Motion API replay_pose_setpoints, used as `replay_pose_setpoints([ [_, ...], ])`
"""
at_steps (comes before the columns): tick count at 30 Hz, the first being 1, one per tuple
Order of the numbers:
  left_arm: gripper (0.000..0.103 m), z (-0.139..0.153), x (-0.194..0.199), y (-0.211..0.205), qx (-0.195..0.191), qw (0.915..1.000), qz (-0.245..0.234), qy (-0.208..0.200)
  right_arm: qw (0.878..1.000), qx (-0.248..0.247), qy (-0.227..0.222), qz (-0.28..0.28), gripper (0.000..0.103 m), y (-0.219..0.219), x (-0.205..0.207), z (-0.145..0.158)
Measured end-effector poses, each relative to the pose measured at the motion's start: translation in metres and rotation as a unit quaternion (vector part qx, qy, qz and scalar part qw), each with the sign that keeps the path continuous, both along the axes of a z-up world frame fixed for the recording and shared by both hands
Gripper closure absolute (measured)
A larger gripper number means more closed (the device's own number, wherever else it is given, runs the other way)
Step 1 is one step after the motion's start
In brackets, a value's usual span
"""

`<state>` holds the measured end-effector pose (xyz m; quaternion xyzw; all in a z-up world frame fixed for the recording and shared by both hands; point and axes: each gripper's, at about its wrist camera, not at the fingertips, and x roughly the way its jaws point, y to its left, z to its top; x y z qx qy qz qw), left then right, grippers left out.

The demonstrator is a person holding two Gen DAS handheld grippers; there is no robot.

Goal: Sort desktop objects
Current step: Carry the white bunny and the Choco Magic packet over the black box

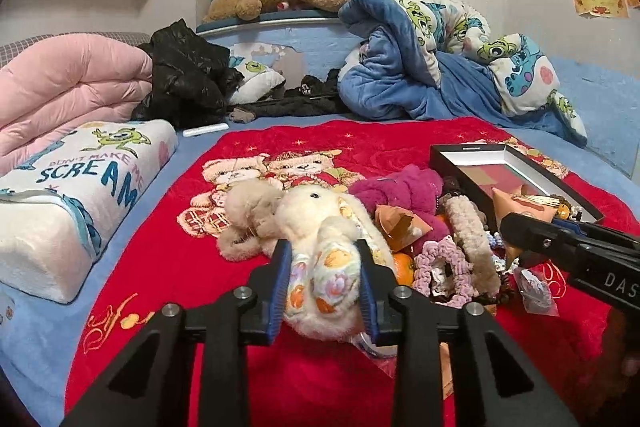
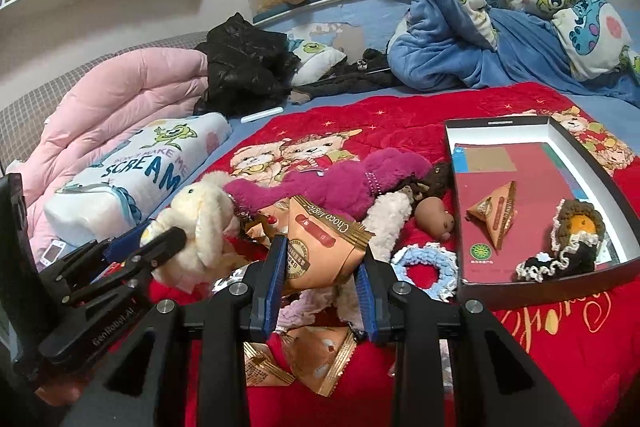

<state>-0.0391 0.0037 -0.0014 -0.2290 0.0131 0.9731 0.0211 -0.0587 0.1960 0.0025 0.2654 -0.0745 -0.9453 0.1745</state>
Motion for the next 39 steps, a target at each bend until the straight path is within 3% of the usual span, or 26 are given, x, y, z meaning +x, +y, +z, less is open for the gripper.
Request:
replay_pose_setpoints([
  [6, 0.080, 0.003, 0.004, 0.006, 0.002, 1.0000, -0.003, 0.002, 1.000, -0.006, 0.004, -0.010, 0.072, 0.016, 0.009, 0.004],
  [7, 0.089, 0.004, 0.006, 0.008, 0.002, 1.0000, -0.004, 0.003, 1.000, -0.008, 0.005, -0.012, 0.072, 0.019, 0.011, 0.005],
  [8, 0.091, 0.005, 0.007, 0.010, 0.003, 1.0000, -0.008, 0.005, 1.000, -0.008, 0.007, -0.013, 0.072, 0.022, 0.013, 0.005],
  [18, 0.092, 0.003, 0.012, 0.026, 0.005, 0.9999, -0.015, -0.001, 0.999, -0.017, 0.009, -0.043, 0.072, 0.055, 0.025, 0.009],
  [34, 0.092, 0.032, 0.008, 0.053, 0.005, 0.9990, -0.038, 0.022, 0.998, -0.032, 0.006, -0.054, 0.072, 0.074, 0.021, 0.011],
  [39, 0.092, 0.042, 0.004, 0.064, 0.021, 0.9983, -0.048, 0.025, 0.997, -0.040, -0.003, -0.060, 0.072, 0.078, 0.012, 0.008],
])
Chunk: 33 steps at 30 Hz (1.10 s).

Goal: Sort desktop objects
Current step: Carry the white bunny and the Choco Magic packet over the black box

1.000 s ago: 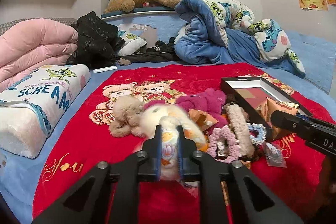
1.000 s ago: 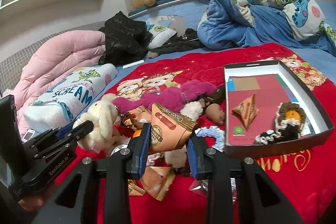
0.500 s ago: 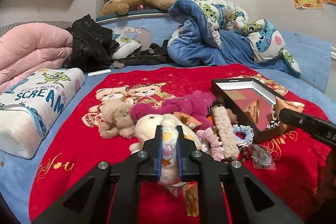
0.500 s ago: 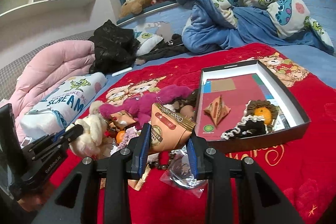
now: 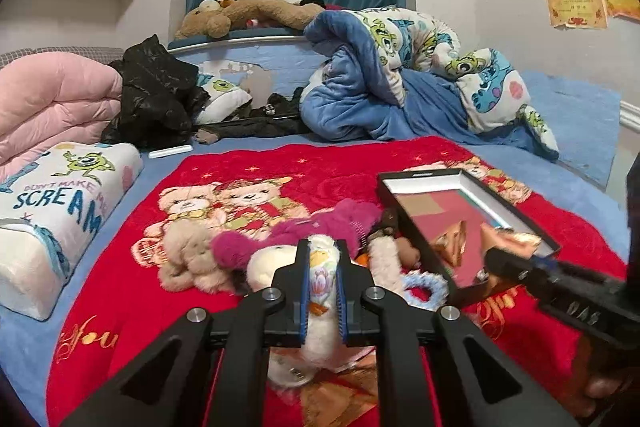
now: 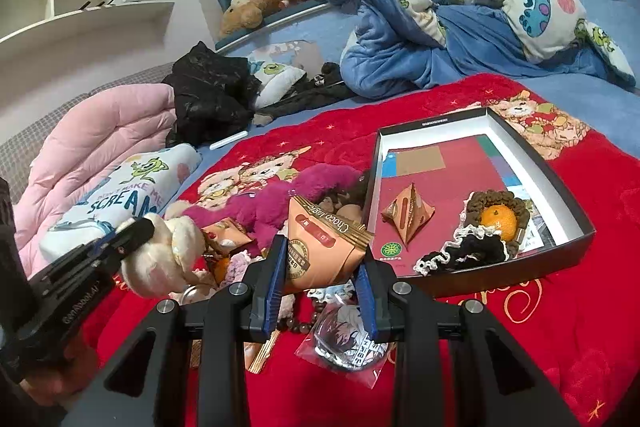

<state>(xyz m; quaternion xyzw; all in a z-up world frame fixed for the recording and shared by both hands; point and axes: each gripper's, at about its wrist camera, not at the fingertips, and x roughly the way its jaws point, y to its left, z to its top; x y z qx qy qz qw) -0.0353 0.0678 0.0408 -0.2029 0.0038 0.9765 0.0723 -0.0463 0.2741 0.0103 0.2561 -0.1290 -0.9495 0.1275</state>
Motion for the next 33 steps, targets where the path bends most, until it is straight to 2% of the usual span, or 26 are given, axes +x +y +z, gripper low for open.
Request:
replay_pose_setpoints([
  [11, 0.092, 0.012, -0.006, 0.072, -0.010, 0.9981, -0.061, 0.010, 1.000, -0.007, -0.007, -0.006, 0.072, 0.018, 0.001, 0.000],
  [22, 0.092, 0.020, -0.012, 0.145, 0.003, 0.9924, -0.123, 0.006, 0.998, -0.024, -0.021, -0.059, 0.072, 0.083, 0.011, -0.005],
  [26, 0.092, 0.017, -0.011, 0.163, -0.004, 0.9903, -0.138, 0.007, 0.997, -0.024, -0.018, -0.069, 0.072, 0.097, 0.015, -0.005],
  [33, 0.092, 0.016, -0.023, 0.174, 0.006, 0.9884, -0.152, -0.008, 0.996, -0.023, -0.024, -0.085, 0.072, 0.114, 0.019, -0.009],
])
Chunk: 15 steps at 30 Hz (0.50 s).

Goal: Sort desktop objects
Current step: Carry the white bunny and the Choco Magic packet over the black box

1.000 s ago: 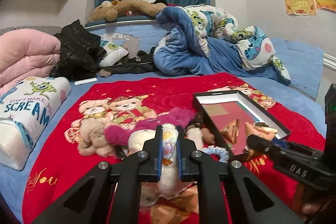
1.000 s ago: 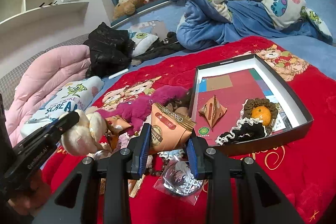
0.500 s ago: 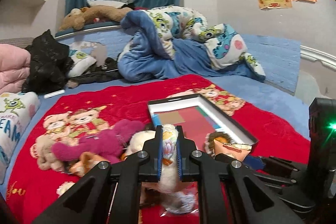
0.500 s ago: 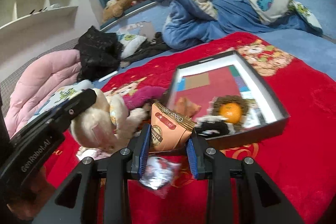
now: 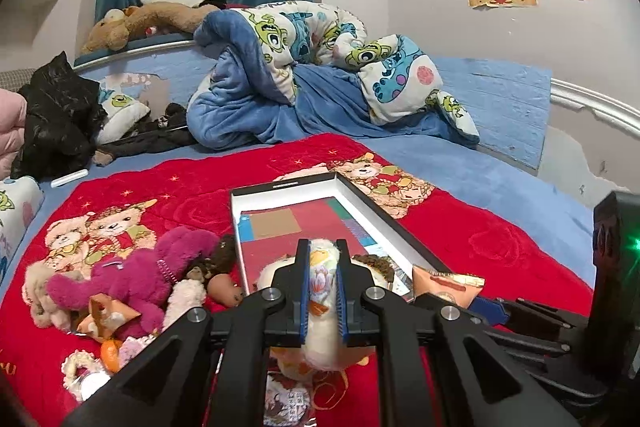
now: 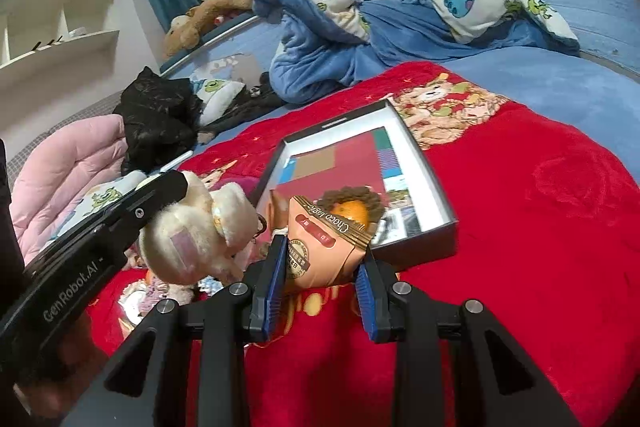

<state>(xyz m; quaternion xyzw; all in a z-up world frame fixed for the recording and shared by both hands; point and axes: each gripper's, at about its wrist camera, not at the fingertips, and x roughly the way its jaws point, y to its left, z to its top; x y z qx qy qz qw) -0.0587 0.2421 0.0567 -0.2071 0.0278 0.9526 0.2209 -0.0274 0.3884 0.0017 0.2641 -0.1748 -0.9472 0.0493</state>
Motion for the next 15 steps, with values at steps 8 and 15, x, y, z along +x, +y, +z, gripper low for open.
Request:
replay_pose_setpoints([
  [8, 0.092, 0.007, -0.015, 0.012, -0.008, 0.9999, -0.006, 0.006, 1.000, -0.005, -0.001, 0.006, 0.072, -0.002, -0.006, 0.000],
  [15, 0.092, 0.010, -0.032, 0.016, -0.005, 0.9999, -0.009, 0.007, 1.000, -0.017, -0.022, 0.010, 0.072, -0.016, -0.033, -0.009],
])
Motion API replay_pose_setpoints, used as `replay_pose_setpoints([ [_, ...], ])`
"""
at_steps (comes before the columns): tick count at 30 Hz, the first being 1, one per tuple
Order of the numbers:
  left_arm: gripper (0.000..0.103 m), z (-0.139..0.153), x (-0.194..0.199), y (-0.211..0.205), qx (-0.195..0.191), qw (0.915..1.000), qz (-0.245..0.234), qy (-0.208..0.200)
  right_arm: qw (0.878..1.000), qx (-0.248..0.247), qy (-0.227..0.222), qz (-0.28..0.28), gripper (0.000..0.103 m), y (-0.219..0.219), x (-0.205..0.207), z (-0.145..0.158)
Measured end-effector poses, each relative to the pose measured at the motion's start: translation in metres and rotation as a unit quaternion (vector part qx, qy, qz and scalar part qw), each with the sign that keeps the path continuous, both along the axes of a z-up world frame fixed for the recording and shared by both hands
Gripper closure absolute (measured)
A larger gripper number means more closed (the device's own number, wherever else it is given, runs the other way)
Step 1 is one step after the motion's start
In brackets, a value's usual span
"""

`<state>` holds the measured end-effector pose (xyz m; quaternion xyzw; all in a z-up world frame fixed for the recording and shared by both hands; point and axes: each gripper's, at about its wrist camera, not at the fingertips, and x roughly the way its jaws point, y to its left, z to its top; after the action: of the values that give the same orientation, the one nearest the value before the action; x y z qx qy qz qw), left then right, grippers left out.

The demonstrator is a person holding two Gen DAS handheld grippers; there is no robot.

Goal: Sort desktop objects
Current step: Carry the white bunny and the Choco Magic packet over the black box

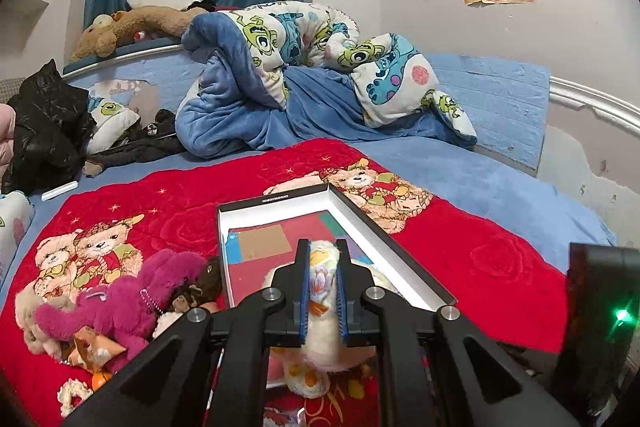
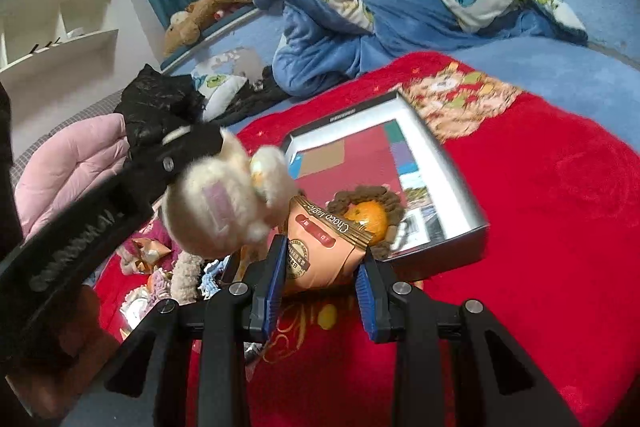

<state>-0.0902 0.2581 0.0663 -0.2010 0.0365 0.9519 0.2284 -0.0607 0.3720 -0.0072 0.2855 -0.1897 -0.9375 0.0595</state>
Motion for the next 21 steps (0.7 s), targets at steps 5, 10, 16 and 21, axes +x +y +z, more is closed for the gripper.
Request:
replay_pose_setpoints([
  [5, 0.092, -0.004, -0.019, -0.004, 0.000, 1.0000, 0.000, -0.006, 1.000, 0.005, -0.006, 0.005, 0.072, -0.012, -0.014, -0.002],
  [10, 0.092, -0.017, -0.034, -0.009, -0.001, 0.9999, -0.002, -0.013, 0.999, 0.016, -0.028, 0.001, 0.072, -0.012, -0.029, -0.010],
  [16, 0.092, -0.041, -0.052, -0.015, 0.001, 0.9994, -0.003, -0.035, 0.999, 0.022, -0.036, -0.010, 0.072, -0.003, -0.049, -0.014],
  [21, 0.092, -0.061, -0.071, -0.020, 0.012, 0.9969, -0.001, -0.077, 0.998, 0.034, -0.049, -0.028, 0.073, -0.003, -0.065, -0.020],
])
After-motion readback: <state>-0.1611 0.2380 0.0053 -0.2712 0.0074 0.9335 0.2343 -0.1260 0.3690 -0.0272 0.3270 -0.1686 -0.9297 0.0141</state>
